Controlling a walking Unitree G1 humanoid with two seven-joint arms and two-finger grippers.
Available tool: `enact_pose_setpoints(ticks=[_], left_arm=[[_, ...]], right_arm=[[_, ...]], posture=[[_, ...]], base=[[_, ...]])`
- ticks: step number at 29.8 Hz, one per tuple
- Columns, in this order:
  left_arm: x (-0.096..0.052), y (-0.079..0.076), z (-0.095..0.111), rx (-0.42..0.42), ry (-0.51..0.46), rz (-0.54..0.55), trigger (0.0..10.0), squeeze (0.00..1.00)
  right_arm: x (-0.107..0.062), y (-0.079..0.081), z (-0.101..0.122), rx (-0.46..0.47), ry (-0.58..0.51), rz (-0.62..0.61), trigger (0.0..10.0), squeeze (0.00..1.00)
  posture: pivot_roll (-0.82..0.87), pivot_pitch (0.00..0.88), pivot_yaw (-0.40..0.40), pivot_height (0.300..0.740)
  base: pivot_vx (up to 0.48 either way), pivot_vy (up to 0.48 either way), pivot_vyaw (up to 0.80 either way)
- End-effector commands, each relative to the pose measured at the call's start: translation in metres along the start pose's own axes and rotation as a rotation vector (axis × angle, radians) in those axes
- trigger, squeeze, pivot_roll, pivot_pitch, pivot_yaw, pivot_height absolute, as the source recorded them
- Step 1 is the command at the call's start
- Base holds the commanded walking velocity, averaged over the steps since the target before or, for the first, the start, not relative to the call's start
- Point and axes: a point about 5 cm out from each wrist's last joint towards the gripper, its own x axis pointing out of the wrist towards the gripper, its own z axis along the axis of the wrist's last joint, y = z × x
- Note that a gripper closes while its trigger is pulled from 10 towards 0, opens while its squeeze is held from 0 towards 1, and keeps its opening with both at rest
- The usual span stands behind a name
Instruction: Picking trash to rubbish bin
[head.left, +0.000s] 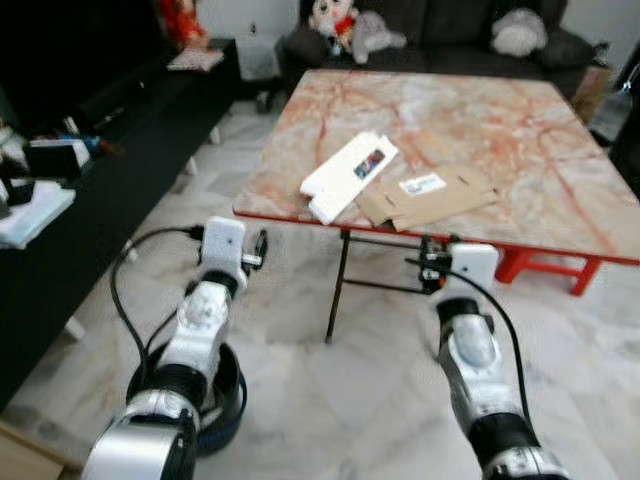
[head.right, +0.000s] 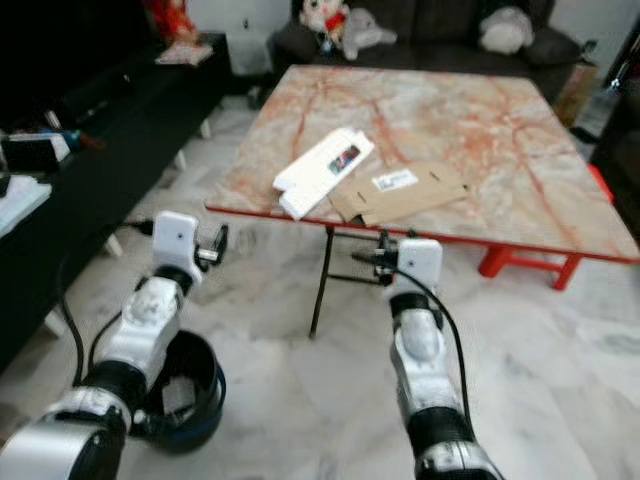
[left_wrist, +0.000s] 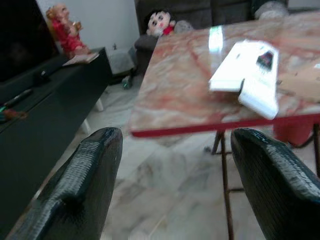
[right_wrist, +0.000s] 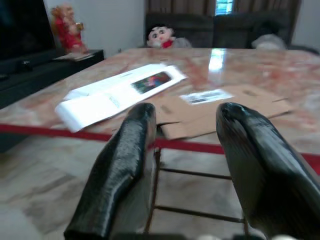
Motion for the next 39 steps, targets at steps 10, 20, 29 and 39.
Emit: enact_pose_setpoints(ticks=[10,20,29,39], left_arm=[[0.0053,0.0022,0.0083,0.008,-0.014,0.013,10.0,0.0],[0.0053,-0.0003,0.0085,0.018,-0.015,-0.001,10.0,0.0],[0.004,-0.0019,0.0074,0.002,-0.012,-0.01,10.0,0.0],[0.0041,-0.0057,0.0084,-0.015,-0.018,-0.043,10.0,0.0]], right_arm=[[0.0022,-0.0027,0.0032,0.009,-0.006,-0.015,10.0,0.0],[0.0018,-0.0051,0.0036,0.012,-0.01,-0.023,10.0,0.0],[0.001,-0.0053,0.0033,0.015,-0.009,-0.031,10.0,0.0],[0.0022,-0.0054,0.003,0.019,-0.001,-0.026,10.0,0.0]], posture=[[0.17,0.031,0.031,0.74],[0.17,0.034,0.032,0.74],[0.17,0.035,0.034,0.74],[0.17,0.032,0.032,0.74]], base=[[0.45,0.0,0.0],[0.315,0.0,0.0],[0.0,0.0,0.0],[0.0,0.0,-0.56]])
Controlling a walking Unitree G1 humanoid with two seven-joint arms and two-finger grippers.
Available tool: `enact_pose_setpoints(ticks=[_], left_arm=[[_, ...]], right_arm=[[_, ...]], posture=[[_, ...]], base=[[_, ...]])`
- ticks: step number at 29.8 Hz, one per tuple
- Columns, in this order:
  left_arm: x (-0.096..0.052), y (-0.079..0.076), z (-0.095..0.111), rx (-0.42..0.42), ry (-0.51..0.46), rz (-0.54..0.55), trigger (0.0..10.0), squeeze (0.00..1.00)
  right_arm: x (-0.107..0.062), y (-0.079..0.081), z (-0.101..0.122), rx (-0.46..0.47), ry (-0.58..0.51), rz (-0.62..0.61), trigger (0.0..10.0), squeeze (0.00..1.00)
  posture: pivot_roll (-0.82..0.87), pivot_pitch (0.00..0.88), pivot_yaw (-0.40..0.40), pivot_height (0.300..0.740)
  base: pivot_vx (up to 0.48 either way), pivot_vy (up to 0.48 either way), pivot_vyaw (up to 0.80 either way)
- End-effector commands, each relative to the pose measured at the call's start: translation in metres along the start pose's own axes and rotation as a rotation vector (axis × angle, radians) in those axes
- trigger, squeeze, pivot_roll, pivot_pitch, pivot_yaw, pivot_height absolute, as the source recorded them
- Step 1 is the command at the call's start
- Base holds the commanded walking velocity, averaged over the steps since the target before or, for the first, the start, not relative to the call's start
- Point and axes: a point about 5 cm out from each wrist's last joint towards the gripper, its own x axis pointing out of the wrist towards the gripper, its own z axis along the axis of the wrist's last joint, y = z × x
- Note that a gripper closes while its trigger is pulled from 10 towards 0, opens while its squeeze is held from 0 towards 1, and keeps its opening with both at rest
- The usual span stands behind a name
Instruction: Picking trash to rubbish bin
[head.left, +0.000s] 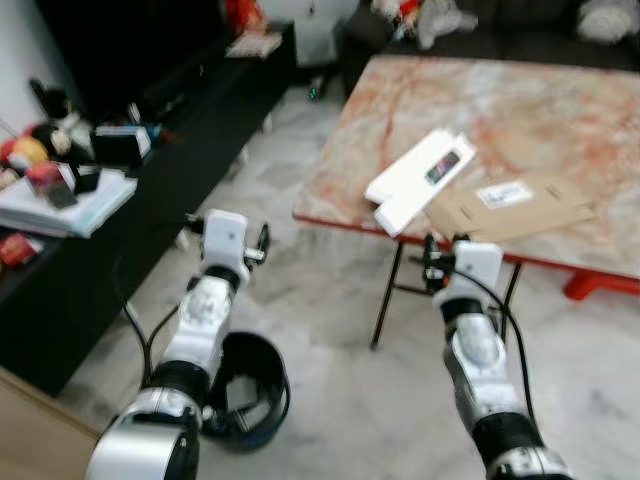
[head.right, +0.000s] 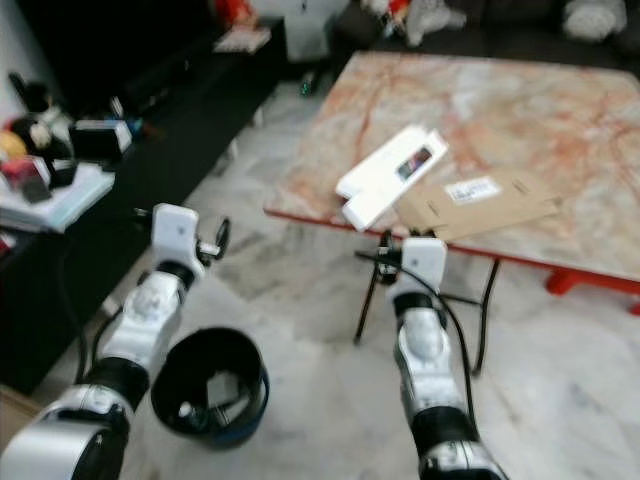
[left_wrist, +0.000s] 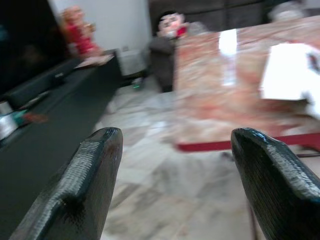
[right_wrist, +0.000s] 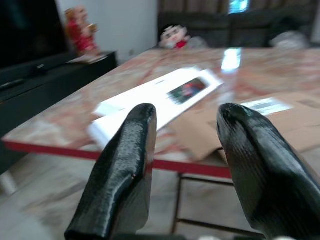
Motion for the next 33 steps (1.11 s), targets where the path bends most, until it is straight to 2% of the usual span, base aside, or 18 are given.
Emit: enact_pose_setpoints(ticks=[1,33], left_arm=[[0.0011,0.0011,0.0018,-0.008,0.0,-0.006,10.0,0.0],[-0.0019,-0.0037,-0.0022,-0.024,0.009,-0.044,10.0,0.0]], right_arm=[[0.0011,0.0022,0.0011,0.015,-0.001,0.003,10.0,0.0],[0.0005,0.0048,-0.0006,0.003,0.01,0.023,10.0,0.0]], posture=[[0.17,0.032,0.032,0.74],[0.17,0.008,0.025,0.74]], base=[[0.0,0.0,-0.8],[0.0,0.0,-0.79]])
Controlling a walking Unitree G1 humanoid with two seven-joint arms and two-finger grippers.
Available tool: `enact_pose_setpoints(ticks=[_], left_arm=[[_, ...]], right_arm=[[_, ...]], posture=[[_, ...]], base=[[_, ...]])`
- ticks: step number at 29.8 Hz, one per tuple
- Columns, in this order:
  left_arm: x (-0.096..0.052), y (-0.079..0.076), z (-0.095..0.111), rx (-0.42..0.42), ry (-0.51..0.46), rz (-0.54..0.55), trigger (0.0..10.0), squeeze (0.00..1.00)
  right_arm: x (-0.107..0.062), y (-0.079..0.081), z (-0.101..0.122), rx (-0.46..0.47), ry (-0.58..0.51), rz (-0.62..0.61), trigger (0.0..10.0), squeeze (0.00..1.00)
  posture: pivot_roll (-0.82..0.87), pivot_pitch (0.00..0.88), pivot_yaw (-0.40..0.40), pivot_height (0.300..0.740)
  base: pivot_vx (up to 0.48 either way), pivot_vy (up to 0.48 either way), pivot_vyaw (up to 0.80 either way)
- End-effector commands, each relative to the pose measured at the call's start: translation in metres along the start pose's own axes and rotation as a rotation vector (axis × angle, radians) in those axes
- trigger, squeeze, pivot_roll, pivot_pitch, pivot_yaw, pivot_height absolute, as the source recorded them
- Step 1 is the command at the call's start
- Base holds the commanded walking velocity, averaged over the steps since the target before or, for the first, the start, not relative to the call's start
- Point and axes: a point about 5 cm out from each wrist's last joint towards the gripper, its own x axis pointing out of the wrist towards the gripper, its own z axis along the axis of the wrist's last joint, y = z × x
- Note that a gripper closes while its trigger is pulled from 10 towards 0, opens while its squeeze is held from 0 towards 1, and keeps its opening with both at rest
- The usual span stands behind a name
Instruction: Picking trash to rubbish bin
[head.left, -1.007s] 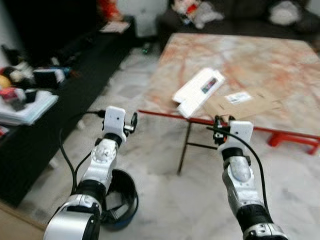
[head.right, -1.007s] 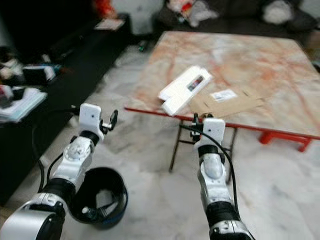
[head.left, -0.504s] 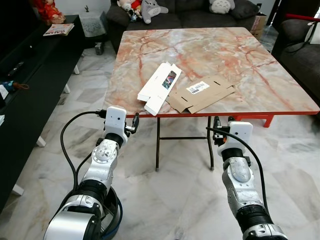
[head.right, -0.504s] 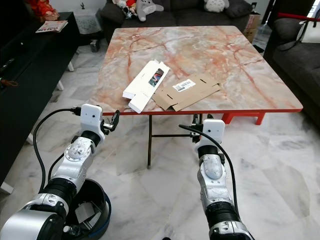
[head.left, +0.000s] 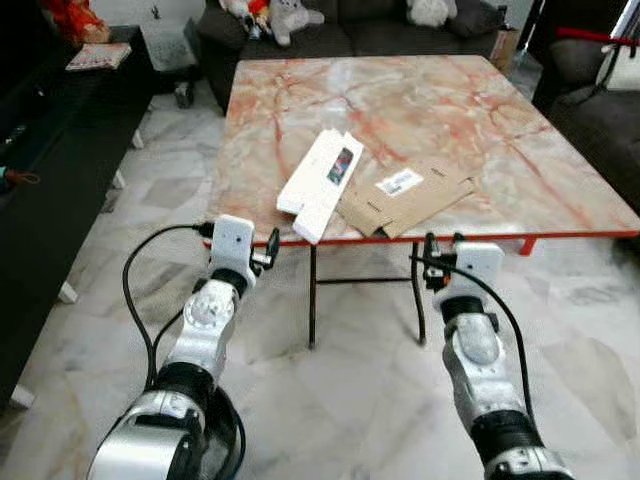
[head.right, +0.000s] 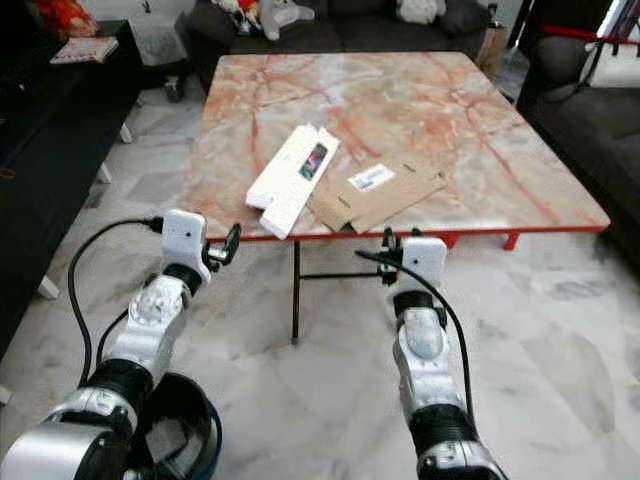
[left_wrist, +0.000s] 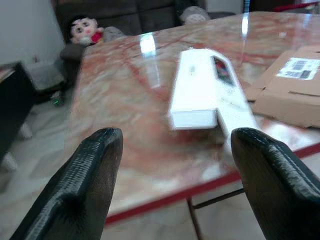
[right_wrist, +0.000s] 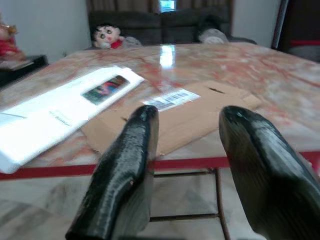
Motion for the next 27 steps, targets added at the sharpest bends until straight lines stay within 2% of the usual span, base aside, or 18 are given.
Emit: enact_pose_setpoints(ticks=[1,5,27], left_arm=[[0.0003,-0.0079,-0.0004,-0.008,0.005,-0.024,10.0,0.0],[0.0004,-0.0083,-0.0004,-0.005,0.006,-0.026,10.0,0.0],[0.0012,-0.0093,-0.0001,0.022,0.013,-0.015,10.0,0.0]], right_arm=[[0.0004,-0.006,0.0004,-0.002,0.003,-0.018,10.0,0.0],[0.0005,-0.0067,0.0011,0.0,-0.003,-0.025,10.0,0.0],[0.0008,-0.0084,0.001,0.0,-0.002,-0.043,10.0,0.0]], posture=[[0.17,0.013,0.024,0.74],[0.18,0.017,0.025,0.74],[0.17,0.027,0.027,0.74]], base=[[0.0,0.0,-0.78],[0.0,0.0,-0.78],[0.011,0.0,0.0]])
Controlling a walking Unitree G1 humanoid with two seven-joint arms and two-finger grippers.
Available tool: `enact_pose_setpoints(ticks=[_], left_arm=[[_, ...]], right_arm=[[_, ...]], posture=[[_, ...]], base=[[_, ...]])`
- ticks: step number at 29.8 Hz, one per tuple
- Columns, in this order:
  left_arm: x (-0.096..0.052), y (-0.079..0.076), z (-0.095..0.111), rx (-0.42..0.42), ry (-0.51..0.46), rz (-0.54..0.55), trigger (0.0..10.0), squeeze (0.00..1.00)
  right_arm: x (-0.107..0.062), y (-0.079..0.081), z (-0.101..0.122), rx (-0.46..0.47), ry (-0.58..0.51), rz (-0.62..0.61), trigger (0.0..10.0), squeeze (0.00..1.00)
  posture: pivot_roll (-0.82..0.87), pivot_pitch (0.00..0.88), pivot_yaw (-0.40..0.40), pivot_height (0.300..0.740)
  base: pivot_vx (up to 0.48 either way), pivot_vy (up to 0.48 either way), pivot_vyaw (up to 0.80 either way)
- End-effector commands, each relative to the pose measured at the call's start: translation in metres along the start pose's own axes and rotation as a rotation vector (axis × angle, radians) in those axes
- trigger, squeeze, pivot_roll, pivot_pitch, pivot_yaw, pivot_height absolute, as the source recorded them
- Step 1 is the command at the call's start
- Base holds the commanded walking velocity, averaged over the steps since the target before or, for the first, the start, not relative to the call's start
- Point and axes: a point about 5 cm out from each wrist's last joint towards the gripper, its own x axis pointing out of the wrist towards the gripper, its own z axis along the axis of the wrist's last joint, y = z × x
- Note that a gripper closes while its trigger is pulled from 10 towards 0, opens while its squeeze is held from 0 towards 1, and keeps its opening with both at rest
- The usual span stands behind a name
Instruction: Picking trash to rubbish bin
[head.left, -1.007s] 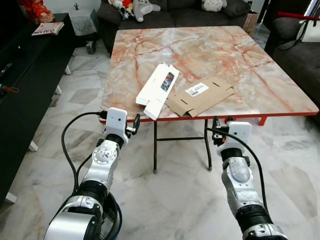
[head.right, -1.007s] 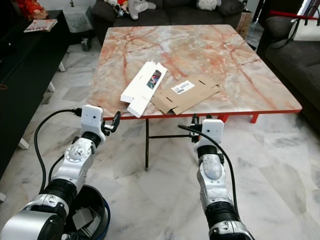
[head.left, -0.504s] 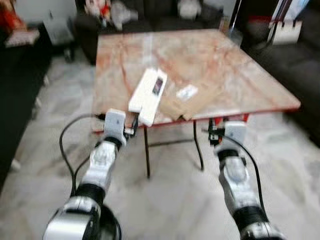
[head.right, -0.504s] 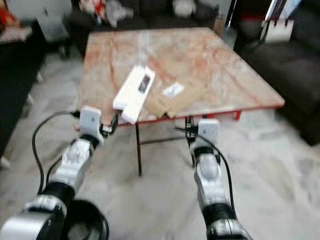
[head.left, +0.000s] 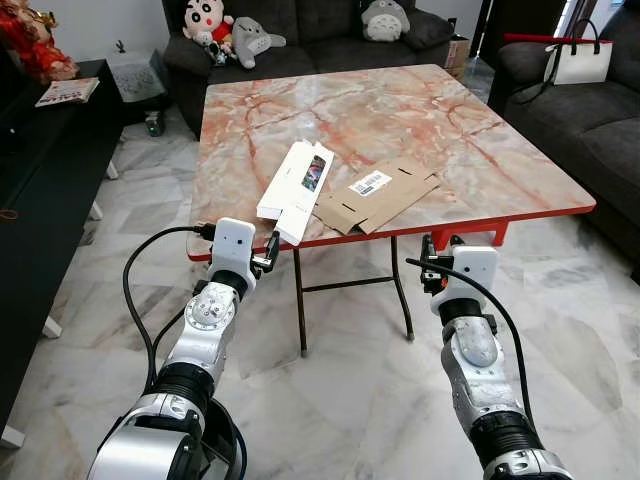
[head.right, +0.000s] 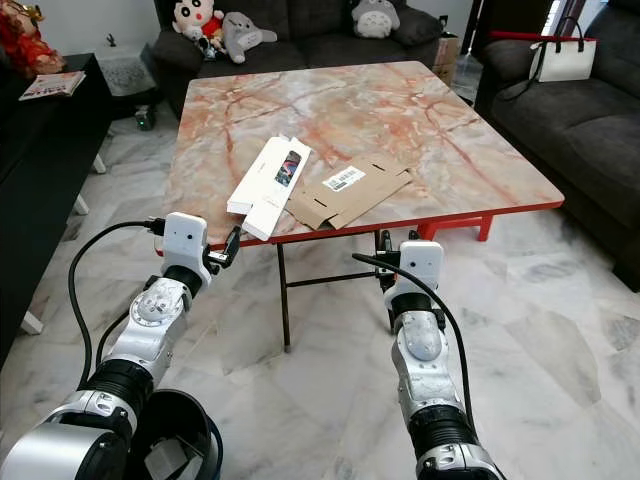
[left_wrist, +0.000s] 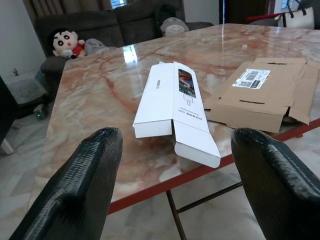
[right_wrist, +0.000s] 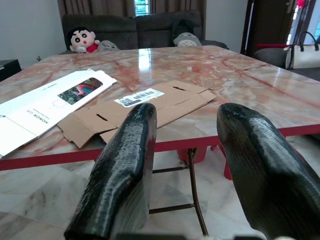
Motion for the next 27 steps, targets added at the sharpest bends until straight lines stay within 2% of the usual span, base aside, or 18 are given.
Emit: enact_pose_setpoints(ticks=[1,5,27], left_arm=[[0.0012,0.0008,0.0023,0.023,-0.002,-0.004,10.0,0.0],[0.0009,0.0004,0.0017,0.025,0.0,-0.005,10.0,0.0],[0.0008,-0.0003,0.0018,0.019,-0.003,-0.001,10.0,0.0]], right_arm=[[0.0036,-0.0012,0.004,0.01,-0.008,-0.018,10.0,0.0],[0.0031,-0.0012,0.0043,0.0,-0.016,-0.007,10.0,0.0],[0.0031,0.0024,0.0061,-0.011,-0.03,0.015,10.0,0.0]], posture=[[0.17,0.027,0.029,0.74],[0.17,0.026,0.028,0.74],[0.17,0.027,0.025,0.74]], base=[[0.244,0.0,-0.48],[0.257,0.0,-0.57],[0.324,0.0,0.0]])
